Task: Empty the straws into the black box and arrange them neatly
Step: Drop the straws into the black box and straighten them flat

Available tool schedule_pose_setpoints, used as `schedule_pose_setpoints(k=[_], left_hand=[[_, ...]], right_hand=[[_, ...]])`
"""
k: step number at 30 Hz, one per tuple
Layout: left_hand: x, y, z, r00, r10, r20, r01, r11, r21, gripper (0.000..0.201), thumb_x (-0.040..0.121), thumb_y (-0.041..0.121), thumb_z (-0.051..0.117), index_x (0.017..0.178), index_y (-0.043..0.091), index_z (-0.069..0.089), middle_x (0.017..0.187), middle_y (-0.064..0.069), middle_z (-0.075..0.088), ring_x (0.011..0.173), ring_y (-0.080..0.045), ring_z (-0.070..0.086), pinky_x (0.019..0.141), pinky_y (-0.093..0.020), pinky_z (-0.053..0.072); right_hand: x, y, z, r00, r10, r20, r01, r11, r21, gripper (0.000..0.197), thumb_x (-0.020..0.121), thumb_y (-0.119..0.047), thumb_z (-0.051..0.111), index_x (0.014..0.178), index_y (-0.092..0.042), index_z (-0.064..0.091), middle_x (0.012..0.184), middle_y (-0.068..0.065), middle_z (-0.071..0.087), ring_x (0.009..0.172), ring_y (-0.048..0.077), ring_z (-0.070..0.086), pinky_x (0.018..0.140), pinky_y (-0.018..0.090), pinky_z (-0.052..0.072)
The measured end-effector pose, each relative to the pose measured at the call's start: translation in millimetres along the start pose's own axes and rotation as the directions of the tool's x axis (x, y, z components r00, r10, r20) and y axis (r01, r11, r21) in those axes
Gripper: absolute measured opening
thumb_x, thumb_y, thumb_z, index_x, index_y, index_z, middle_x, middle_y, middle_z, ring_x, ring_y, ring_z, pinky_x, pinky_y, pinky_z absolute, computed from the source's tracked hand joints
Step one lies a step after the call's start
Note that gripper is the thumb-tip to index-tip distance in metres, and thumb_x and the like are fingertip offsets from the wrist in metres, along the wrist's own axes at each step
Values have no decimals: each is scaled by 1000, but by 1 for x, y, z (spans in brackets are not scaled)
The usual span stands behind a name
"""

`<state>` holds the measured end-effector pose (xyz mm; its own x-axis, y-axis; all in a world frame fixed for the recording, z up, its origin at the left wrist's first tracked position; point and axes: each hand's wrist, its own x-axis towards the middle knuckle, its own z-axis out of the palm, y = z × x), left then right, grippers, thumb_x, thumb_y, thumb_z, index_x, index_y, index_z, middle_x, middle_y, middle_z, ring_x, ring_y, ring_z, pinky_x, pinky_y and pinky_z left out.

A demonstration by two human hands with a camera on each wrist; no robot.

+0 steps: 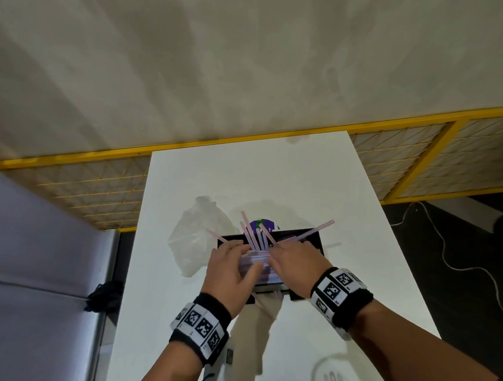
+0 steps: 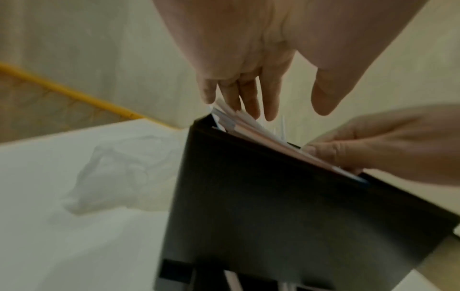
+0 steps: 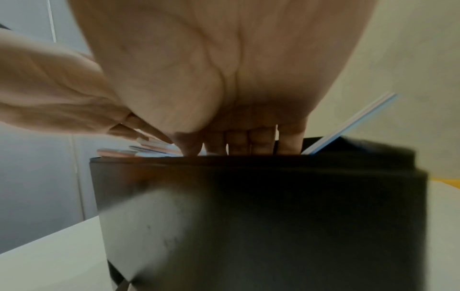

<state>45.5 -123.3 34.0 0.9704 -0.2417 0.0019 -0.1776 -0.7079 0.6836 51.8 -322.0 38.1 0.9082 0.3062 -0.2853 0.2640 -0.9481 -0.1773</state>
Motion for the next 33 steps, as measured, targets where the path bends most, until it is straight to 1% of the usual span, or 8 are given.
schedule_pose_setpoints(k=[3, 6, 10, 12, 16, 20, 27, 33], left_hand=[[-1, 0, 5, 983, 130, 128, -160, 952, 262, 59, 90, 65, 47, 129, 23, 63, 130, 3, 58, 121, -14, 45, 113, -42, 35], [-1, -8, 13, 954, 69, 293, -179, 913, 368, 76, 91, 76, 24, 143, 24, 47, 138, 6, 53, 130, -15, 45, 122, -40, 20], [6, -14, 14, 938, 97, 333, -243, 869, 431, 78, 93, 74, 12, 139, 22, 48, 130, 3, 57, 116, -18, 51, 106, -32, 32], [11, -13, 14, 928, 92, 361, -267, 839, 473, 79, 92, 74, 7, 136, 23, 48, 125, 2, 56, 111, -21, 51, 102, -33, 36], [23, -9, 16, 918, 10, 396, -216, 850, 480, 65, 96, 74, 25, 126, 23, 52, 122, -1, 60, 115, -23, 54, 103, -36, 38], [32, -6, 15, 894, -59, 443, -189, 849, 494, 61, 98, 69, 33, 133, 22, 49, 135, -4, 59, 124, -27, 53, 107, -38, 37], [34, -4, 11, 912, 27, 410, -242, 842, 483, 55, 98, 61, 42, 136, 23, 52, 135, -2, 58, 124, -24, 51, 110, -38, 35], [23, -6, 8, 912, 148, 382, -312, 855, 415, 54, 97, 62, 42, 136, 26, 53, 129, 3, 57, 117, -20, 50, 106, -33, 35]], right_hand=[[3, 1, -7, 999, -5, 51, 4, 1000, 20, 36, 108, -41, 30, 113, -20, 60, 114, 4, 66, 104, 26, 60, 85, 41, 46], [1, 0, -16, 999, -18, 44, 16, 999, 35, 35, 106, -44, 38, 116, -19, 60, 112, 5, 62, 102, 26, 59, 88, 41, 49], [-12, -4, -26, 999, -45, -10, 46, 996, 78, 33, 101, -45, 44, 113, -20, 62, 109, 2, 59, 99, 23, 57, 89, 41, 47], [-21, -6, -28, 998, -58, 3, 58, 994, 92, 32, 98, -45, 44, 109, -21, 63, 106, 0, 60, 97, 22, 58, 86, 39, 47], [-27, -8, -30, 994, -49, 101, 39, 995, 94, 30, 88, -42, 51, 107, -20, 61, 109, 2, 61, 99, 25, 61, 85, 38, 50], [-17, -7, -25, 973, -28, 227, 12, 997, 70, 38, 81, -49, 60, 109, -23, 59, 110, 0, 67, 99, 25, 64, 86, 38, 54], [5, -5, -12, 950, 1, 311, 20, 998, -63, 60, 81, -55, 65, 129, -23, 52, 123, 4, 65, 109, 27, 62, 98, 43, 48], [15, -6, -15, 950, -10, 312, 24, 999, -40, 64, 79, -51, 72, 131, -22, 52, 123, 5, 61, 109, 26, 61, 95, 43, 52]])
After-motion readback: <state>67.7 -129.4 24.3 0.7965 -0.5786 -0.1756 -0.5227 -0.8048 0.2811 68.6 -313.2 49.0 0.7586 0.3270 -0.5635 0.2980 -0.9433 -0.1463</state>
